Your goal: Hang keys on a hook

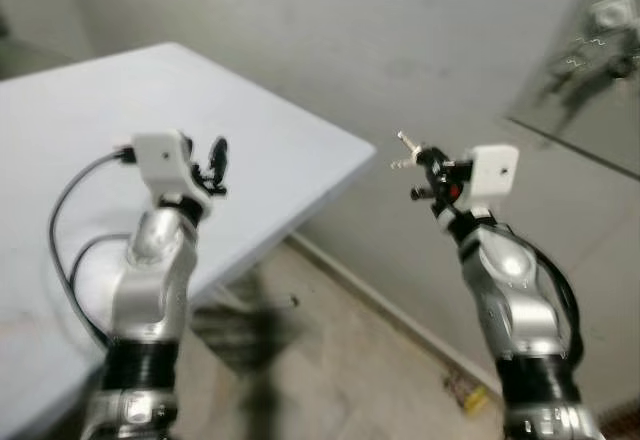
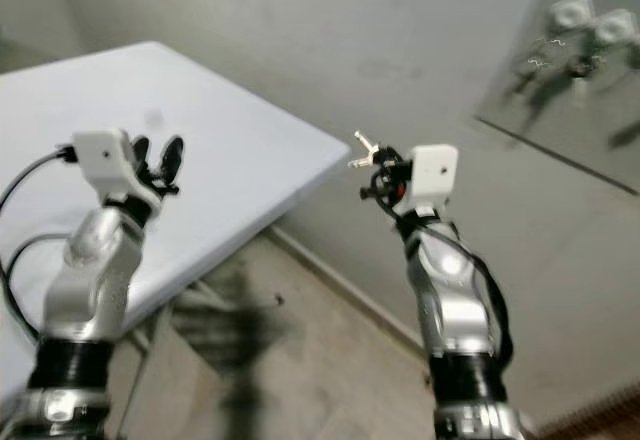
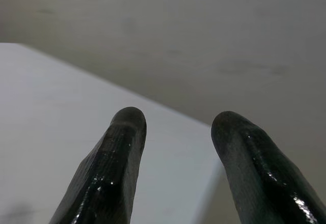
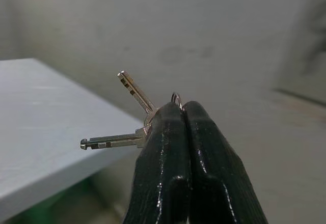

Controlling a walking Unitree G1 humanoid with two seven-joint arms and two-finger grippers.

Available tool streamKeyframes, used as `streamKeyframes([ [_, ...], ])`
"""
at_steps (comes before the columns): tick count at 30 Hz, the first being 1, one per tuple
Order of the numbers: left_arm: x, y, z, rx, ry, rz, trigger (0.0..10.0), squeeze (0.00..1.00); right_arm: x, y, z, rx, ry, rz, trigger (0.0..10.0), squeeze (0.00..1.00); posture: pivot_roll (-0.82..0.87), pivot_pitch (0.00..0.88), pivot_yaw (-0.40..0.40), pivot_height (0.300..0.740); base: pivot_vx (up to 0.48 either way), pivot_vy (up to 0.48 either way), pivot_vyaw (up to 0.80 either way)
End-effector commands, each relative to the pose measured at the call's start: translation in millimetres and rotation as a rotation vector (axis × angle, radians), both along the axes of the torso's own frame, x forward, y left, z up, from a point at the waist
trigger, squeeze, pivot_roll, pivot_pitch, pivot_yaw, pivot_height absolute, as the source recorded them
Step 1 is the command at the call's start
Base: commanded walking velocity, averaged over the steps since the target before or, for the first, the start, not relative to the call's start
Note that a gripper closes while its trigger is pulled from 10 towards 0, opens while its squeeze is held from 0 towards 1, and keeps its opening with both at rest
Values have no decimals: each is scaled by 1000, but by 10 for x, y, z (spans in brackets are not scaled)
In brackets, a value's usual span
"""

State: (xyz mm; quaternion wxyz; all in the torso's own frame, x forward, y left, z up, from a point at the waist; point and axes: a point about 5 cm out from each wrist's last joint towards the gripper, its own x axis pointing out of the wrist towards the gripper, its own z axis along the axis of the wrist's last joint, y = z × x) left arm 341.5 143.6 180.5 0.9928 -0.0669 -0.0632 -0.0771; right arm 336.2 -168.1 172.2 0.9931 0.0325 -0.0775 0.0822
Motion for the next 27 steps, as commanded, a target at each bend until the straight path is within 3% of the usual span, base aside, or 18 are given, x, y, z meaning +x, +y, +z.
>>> streamKeyframes([
  [1,8,91,27,18,-3,27,10000,0,5,51,74,3,-27,13,10000,0,1,28,-63,740,0,0,-744],
  [9,3,76,27,18,-6,7,10000,0,1,49,65,4,-25,11,10000,0,1,29,-62,740,0,0,-741],
  [22,-4,85,34,12,-8,4,10000,0,-1,47,66,3,-24,10,10000,0,2,35,-62,740,318,0,-738],
  [27,-3,89,38,12,-9,6,10000,0,-4,29,60,15,-24,7,10000,0,3,38,-61,740,343,0,-93],
])
